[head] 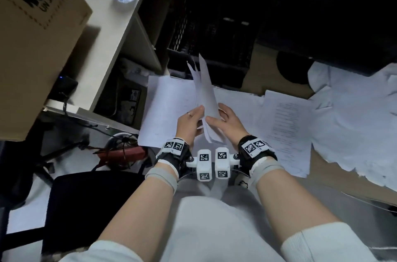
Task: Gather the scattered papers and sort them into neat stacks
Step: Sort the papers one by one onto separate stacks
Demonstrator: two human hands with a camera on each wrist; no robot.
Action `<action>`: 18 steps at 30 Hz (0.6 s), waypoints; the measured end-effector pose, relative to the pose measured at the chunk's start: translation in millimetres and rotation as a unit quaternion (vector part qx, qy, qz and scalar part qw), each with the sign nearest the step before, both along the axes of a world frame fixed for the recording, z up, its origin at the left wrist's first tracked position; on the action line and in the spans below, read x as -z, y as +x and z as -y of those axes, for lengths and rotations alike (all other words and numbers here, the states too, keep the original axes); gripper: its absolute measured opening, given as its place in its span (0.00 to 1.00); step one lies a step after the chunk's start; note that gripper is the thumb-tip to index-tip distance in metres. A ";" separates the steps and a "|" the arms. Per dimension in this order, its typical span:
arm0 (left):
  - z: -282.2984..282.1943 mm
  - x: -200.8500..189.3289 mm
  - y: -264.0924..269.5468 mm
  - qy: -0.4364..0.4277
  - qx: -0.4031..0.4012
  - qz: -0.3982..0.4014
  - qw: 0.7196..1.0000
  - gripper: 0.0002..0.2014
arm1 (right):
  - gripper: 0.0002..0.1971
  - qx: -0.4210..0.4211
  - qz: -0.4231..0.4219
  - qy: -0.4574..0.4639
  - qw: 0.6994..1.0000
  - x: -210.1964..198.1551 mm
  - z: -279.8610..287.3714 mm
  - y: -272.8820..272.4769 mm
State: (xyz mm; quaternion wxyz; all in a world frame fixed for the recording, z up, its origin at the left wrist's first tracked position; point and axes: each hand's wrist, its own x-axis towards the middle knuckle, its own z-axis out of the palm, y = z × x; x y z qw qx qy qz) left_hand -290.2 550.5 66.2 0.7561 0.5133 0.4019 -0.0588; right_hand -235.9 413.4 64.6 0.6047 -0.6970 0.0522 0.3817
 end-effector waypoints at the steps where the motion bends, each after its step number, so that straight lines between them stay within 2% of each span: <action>1: 4.9 -2.9 2.3 0.006 0.011 0.003 1.000 0.17 | 0.43 0.007 -0.002 0.006 1.000 -1.4 4.6 -1.1; 3: 13.8 -6.8 6.4 0.017 0.037 0.010 0.999 0.08 | 0.49 0.024 -0.018 0.020 0.999 -0.5 14.5 -2.7; 4: 18.9 -12.0 8.7 0.020 0.046 0.014 0.999 0.03 | 0.48 0.035 -0.025 0.029 0.999 -0.5 19.7 -2.9; 8: 30.0 -12.1 12.0 0.047 0.094 0.041 0.994 0.09 | 0.34 0.067 -0.046 0.058 0.995 -8.6 31.5 -2.3; 10: 32.2 -10.5 11.7 0.065 0.108 0.052 0.991 0.13 | 0.34 0.109 -0.070 0.060 0.990 -6.9 35.6 -0.3; 12: 32.6 -11.8 12.8 0.084 0.104 0.055 0.990 0.15 | 0.31 0.142 -0.049 -0.003 0.989 -1.9 42.1 1.8; 15: 26.8 -13.2 15.3 0.102 0.084 0.049 0.990 0.14 | 0.17 0.191 0.008 -0.130 0.973 13.8 59.1 2.0; 18: 17.6 -8.1 16.2 0.122 0.067 0.033 0.990 0.11 | 0.18 0.219 0.029 -0.201 0.954 23.1 74.9 -1.2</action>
